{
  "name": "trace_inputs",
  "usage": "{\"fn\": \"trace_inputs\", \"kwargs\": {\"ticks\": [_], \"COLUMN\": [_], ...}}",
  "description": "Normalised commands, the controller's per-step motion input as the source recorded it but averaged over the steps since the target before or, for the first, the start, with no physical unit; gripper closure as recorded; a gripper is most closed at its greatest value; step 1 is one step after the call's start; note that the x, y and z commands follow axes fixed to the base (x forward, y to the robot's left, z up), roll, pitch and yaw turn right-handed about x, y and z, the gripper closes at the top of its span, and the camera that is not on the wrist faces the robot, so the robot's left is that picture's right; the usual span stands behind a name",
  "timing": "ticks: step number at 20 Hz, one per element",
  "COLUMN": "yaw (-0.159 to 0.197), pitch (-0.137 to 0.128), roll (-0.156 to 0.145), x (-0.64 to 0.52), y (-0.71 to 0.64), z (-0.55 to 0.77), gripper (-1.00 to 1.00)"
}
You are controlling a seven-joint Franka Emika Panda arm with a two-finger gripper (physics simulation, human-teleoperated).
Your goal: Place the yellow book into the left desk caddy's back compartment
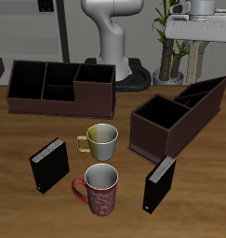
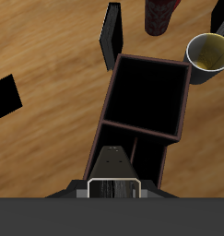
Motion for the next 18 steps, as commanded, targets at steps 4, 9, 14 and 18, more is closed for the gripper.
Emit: {"fn": "trace_inputs", "kwargs": {"ticks": [4, 9, 14, 18], "yaw": [-0.01, -0.015, -0.002, 0.0], "pitch": [-0.012, 0.004, 0.03, 0.014], "roll": [0.001, 0.002, 0.012, 0.003], "x": [0.05, 0.04, 0.07, 0.05], "y": [-0.03, -0.01, 0.05, 0.02], "z": [0.01, -0.06, -0.22, -0.13], "gripper": [1.0, 1.0, 1.0, 1.0]}}
